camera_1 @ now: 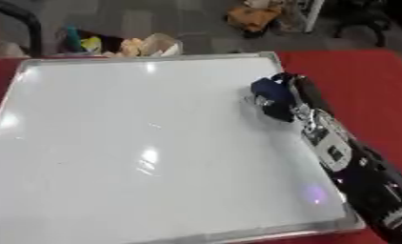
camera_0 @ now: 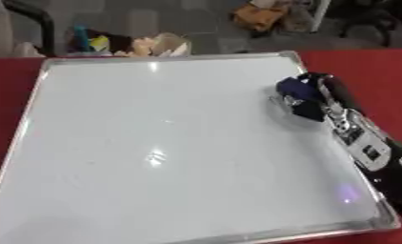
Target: Wipe the whiteboard clean with a brush.
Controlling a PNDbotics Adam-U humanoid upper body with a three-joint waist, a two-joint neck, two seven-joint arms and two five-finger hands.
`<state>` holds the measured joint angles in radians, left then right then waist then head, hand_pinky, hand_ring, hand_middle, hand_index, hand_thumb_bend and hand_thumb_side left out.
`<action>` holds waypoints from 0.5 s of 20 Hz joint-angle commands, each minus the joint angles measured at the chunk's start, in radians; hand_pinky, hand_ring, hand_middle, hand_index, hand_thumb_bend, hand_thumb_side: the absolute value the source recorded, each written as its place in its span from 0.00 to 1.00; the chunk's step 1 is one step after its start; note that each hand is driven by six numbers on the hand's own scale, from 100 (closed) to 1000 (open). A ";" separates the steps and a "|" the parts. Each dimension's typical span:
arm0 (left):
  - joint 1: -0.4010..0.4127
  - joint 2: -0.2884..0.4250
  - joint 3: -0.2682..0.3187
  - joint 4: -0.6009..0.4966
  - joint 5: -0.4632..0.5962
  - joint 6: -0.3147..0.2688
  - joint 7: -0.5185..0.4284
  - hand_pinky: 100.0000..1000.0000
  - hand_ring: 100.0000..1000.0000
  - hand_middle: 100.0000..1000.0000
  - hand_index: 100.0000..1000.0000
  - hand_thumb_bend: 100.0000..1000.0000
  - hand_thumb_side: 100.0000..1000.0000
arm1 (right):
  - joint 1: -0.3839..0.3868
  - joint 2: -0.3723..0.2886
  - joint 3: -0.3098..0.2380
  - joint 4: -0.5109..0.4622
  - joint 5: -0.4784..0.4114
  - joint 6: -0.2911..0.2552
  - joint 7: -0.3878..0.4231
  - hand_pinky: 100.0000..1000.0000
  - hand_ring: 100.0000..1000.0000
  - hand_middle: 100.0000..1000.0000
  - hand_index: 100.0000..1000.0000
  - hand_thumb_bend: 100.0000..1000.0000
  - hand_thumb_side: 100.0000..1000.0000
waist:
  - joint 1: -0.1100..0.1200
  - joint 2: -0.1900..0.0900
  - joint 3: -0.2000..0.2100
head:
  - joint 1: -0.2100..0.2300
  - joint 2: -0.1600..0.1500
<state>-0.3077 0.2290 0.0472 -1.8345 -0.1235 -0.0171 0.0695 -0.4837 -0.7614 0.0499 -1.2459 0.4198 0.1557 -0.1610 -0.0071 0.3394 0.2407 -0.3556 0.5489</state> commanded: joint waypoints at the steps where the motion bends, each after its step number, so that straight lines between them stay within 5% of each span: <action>1: -0.009 0.018 0.002 -0.019 -0.001 -0.003 -0.005 0.37 0.54 0.46 0.61 0.23 0.90 | -0.006 0.004 0.019 0.018 0.014 -0.002 0.012 0.43 0.70 0.55 0.81 0.10 0.53 | 0.007 -0.009 0.005 | -0.006 -0.015; 10: -0.009 0.015 0.000 -0.019 0.000 -0.004 -0.009 0.37 0.54 0.46 0.61 0.23 0.90 | -0.025 0.023 0.038 0.036 0.039 -0.009 0.025 0.45 0.73 0.58 0.79 0.10 0.54 | 0.013 -0.001 0.005 | -0.012 -0.017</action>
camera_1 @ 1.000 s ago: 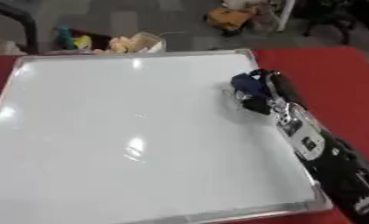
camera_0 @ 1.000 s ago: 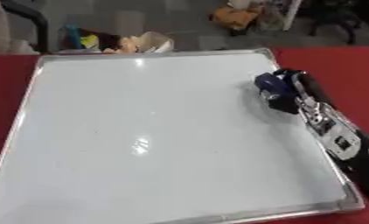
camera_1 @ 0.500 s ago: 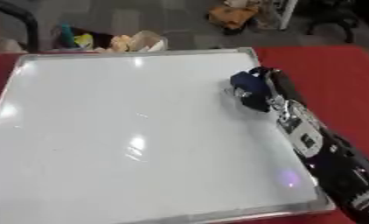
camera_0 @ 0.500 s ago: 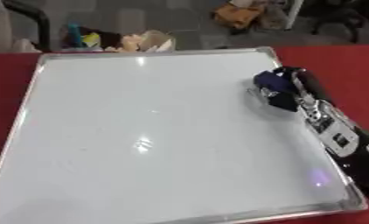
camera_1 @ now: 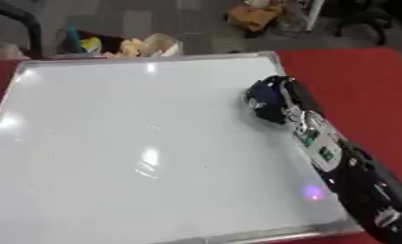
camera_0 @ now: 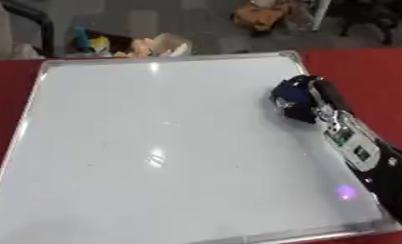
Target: Wipe the whiteboard clean with a brush.
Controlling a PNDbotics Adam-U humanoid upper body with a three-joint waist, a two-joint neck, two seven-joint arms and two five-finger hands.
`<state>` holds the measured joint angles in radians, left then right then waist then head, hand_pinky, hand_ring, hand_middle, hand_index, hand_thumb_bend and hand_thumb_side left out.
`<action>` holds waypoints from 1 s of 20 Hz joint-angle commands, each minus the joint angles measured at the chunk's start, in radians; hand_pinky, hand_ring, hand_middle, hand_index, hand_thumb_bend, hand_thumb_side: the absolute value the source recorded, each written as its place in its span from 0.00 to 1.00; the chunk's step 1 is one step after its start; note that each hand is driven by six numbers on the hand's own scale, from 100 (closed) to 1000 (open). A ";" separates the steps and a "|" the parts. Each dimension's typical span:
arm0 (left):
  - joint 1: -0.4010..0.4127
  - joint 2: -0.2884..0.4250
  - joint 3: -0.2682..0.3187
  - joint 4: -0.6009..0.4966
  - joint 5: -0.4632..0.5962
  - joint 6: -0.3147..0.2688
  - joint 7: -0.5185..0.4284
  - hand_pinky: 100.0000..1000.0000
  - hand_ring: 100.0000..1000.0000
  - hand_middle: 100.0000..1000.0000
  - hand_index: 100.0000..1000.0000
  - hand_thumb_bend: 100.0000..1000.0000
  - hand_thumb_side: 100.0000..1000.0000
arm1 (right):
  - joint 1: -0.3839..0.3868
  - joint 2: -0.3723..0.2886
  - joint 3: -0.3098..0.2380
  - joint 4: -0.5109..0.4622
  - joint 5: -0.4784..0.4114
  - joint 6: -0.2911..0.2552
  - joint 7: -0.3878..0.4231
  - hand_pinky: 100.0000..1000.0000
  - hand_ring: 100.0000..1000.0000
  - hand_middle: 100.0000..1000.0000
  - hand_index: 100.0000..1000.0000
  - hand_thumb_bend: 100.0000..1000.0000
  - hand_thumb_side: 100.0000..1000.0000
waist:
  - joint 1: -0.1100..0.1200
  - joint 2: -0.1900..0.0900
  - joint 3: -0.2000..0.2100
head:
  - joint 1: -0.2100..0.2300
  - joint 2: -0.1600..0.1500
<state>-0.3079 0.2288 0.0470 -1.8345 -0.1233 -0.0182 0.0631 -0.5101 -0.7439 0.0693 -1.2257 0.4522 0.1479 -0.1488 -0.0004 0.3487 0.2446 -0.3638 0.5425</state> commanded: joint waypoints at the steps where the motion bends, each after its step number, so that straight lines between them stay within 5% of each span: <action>1: -0.009 0.015 0.000 -0.019 0.000 -0.003 -0.002 0.37 0.54 0.46 0.61 0.23 0.90 | 0.000 0.007 0.020 0.017 0.009 -0.002 0.014 0.45 0.73 0.58 0.79 0.10 0.54 | 0.006 -0.010 0.001 | -0.005 -0.010; 20: -0.009 0.010 0.000 -0.019 0.002 -0.004 -0.005 0.37 0.54 0.46 0.61 0.23 0.90 | -0.029 0.049 0.052 0.050 0.052 -0.044 0.051 0.46 0.73 0.57 0.78 0.08 0.54 | 0.009 -0.008 -0.001 | -0.009 -0.007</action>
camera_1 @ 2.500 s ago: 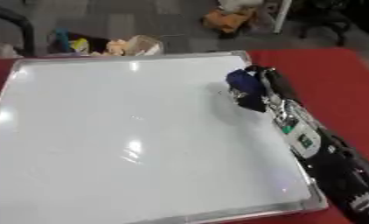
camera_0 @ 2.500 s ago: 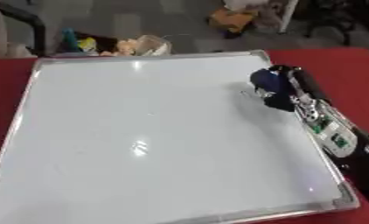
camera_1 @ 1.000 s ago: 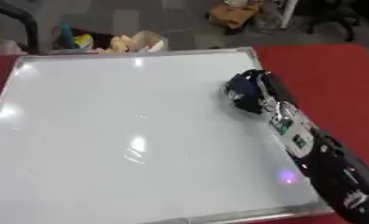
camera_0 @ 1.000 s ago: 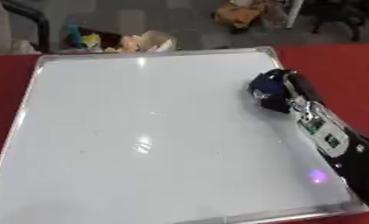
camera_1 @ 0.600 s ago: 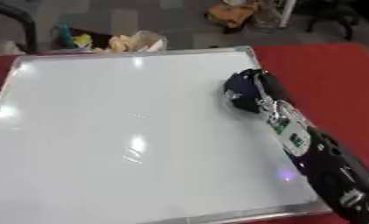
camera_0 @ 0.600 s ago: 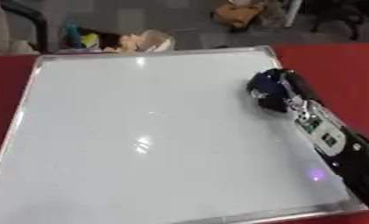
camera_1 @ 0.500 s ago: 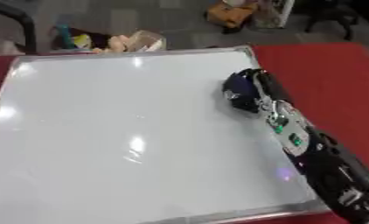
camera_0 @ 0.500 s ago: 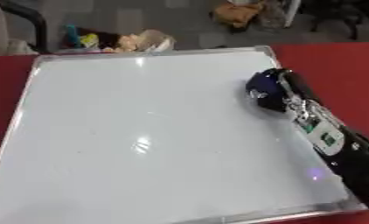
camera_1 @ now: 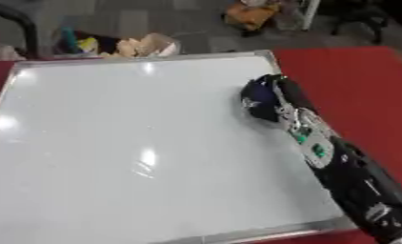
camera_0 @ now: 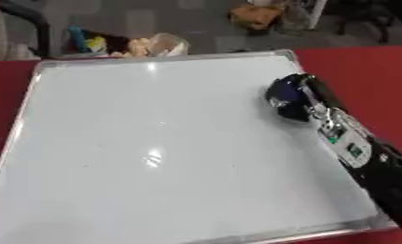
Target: Wipe the whiteboard clean with a brush.
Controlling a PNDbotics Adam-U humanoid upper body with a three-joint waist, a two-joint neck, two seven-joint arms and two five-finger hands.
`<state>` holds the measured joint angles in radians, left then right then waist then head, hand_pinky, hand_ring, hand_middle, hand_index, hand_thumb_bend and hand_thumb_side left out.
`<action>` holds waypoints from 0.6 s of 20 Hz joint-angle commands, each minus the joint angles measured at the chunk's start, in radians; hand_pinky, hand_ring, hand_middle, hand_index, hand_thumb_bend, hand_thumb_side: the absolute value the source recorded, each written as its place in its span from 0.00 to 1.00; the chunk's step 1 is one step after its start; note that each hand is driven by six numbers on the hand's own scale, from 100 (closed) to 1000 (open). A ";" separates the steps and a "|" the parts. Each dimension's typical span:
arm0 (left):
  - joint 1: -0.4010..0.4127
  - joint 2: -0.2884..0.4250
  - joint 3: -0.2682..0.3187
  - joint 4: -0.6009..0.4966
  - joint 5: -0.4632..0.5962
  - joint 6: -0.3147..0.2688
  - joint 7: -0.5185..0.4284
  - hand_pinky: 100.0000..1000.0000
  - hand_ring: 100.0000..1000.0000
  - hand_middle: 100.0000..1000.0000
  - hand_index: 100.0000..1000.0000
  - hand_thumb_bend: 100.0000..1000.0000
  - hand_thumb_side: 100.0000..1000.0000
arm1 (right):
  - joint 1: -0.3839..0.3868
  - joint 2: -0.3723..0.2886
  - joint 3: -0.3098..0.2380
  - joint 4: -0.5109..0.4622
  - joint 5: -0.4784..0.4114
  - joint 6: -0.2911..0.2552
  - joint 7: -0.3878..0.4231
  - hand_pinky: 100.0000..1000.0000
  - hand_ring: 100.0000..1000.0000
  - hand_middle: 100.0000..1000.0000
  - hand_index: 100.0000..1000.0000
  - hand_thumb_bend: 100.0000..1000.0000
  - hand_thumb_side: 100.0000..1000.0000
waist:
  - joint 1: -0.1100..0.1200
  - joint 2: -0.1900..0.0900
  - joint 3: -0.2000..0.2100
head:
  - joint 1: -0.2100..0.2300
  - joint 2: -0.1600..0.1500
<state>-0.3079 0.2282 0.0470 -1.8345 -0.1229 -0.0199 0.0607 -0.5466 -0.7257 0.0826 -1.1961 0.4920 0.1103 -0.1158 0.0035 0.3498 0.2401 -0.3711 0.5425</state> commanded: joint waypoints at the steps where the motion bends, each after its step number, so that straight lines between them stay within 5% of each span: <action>1: -0.009 0.010 0.000 -0.019 0.001 -0.002 -0.003 0.37 0.54 0.46 0.61 0.23 0.90 | 0.006 0.034 0.042 0.019 0.016 -0.008 0.020 0.46 0.73 0.57 0.78 0.08 0.54 | 0.005 -0.009 0.004 | -0.002 -0.007; 12: -0.009 0.008 0.000 -0.019 0.002 -0.003 -0.005 0.37 0.54 0.46 0.61 0.23 0.90 | -0.011 0.067 0.083 -0.018 0.041 -0.034 0.041 0.45 0.73 0.56 0.78 0.06 0.55 | 0.007 -0.009 0.004 | -0.003 -0.003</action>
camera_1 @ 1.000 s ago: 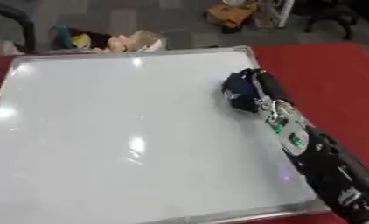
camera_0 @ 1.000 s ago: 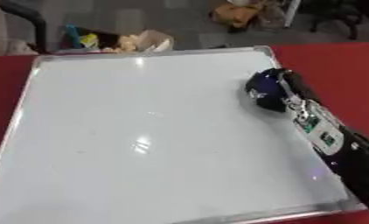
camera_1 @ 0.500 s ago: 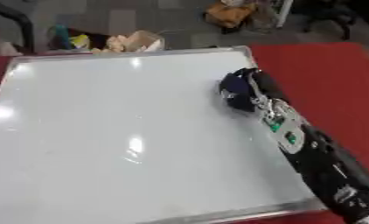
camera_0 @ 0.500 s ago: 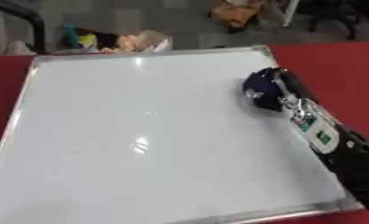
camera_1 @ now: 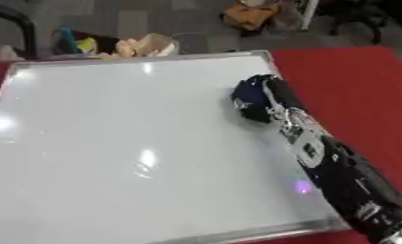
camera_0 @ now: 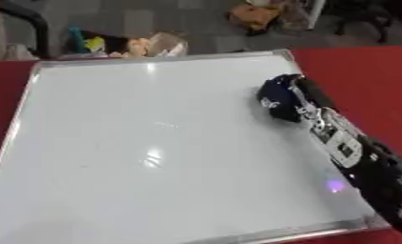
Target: Wipe the whiteboard clean with a brush.
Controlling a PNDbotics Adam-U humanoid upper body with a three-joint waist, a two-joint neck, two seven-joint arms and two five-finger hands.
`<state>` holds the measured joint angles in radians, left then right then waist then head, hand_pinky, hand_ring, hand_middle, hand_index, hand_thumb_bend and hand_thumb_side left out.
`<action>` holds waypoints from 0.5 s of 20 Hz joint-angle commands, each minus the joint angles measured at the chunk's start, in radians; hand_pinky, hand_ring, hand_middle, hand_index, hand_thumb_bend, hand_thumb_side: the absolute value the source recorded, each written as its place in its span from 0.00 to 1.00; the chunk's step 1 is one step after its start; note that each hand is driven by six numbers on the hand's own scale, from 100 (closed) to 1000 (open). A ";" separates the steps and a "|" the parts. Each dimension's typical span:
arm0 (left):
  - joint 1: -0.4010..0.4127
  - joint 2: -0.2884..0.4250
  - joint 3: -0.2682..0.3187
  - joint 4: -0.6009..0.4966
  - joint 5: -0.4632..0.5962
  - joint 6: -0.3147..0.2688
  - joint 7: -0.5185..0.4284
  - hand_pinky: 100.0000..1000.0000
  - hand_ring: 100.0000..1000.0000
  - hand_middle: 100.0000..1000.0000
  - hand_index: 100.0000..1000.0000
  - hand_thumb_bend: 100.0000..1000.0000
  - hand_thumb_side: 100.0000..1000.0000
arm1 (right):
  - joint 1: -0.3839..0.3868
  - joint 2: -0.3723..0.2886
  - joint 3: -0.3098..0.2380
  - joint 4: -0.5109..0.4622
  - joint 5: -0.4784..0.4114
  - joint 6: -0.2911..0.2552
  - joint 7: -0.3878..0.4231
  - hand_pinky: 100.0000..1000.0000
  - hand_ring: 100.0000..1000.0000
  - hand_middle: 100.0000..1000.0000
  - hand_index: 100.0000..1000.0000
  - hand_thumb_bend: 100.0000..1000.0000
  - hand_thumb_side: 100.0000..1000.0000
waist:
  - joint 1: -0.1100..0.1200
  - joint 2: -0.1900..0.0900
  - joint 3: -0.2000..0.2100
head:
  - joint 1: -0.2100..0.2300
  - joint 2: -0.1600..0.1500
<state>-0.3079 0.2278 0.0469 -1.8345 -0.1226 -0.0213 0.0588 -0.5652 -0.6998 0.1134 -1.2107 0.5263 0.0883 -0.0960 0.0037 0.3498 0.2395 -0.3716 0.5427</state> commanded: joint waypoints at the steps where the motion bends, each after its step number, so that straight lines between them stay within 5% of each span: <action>1: -0.009 0.009 0.000 -0.019 0.002 -0.002 -0.004 0.37 0.54 0.46 0.61 0.23 0.90 | 0.006 0.043 0.058 -0.012 0.008 -0.014 0.024 0.45 0.73 0.56 0.78 0.06 0.55 | 0.007 -0.009 0.005 | -0.003 -0.002; 10: -0.009 0.007 -0.002 -0.019 0.003 -0.003 -0.007 0.37 0.54 0.46 0.61 0.23 0.91 | -0.023 0.070 0.105 -0.057 0.030 -0.028 0.052 0.45 0.73 0.56 0.79 0.06 0.56 | 0.006 -0.010 0.011 | -0.008 0.000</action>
<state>-0.3080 0.2271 0.0468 -1.8345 -0.1199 -0.0224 0.0568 -0.5923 -0.6525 0.1850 -1.2710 0.5485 0.0618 -0.0620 0.0051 0.3499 0.2460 -0.3762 0.5429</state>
